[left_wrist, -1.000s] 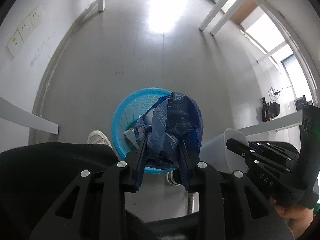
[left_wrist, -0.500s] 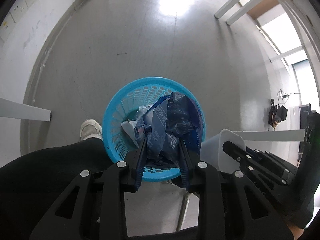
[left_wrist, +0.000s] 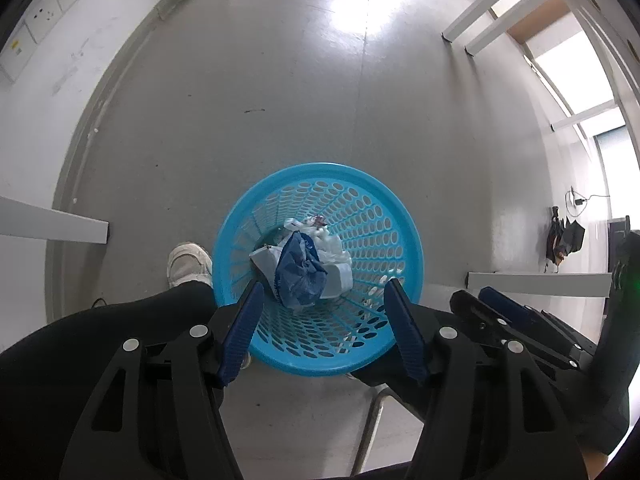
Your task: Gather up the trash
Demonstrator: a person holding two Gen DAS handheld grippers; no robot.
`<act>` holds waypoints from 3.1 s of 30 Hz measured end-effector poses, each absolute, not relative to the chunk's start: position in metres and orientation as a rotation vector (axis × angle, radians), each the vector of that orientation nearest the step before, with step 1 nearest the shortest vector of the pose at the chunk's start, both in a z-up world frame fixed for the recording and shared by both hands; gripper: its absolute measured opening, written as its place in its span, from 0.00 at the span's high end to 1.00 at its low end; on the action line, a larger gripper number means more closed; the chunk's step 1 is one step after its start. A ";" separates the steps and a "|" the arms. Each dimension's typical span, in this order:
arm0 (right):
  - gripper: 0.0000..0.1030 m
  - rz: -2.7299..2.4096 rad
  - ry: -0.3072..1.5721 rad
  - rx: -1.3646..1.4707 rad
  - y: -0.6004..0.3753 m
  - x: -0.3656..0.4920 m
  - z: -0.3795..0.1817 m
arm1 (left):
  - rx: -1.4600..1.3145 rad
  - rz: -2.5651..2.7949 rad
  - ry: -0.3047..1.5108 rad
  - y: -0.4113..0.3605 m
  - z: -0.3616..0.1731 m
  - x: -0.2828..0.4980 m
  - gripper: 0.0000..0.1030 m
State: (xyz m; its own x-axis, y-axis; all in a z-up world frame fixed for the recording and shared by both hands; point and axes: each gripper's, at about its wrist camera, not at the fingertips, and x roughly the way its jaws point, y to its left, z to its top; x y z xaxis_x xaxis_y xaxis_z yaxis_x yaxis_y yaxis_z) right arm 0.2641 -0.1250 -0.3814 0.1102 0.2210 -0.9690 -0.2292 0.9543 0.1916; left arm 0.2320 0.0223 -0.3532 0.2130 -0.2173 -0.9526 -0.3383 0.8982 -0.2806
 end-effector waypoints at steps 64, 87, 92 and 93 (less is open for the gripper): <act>0.08 0.532 1.248 -0.027 -0.151 0.180 -0.278 | -0.286 -0.085 1.252 0.004 -0.276 0.159 0.06; 0.08 0.530 1.261 -0.009 -0.150 0.178 -0.283 | -0.282 -0.086 1.259 0.003 -0.279 0.158 0.06; 0.08 0.532 1.263 -0.011 -0.150 0.178 -0.283 | -0.282 -0.087 1.260 0.003 -0.279 0.159 0.06; 0.08 0.530 1.263 -0.010 -0.150 0.179 -0.283 | -0.282 -0.086 1.259 0.003 -0.279 0.159 0.06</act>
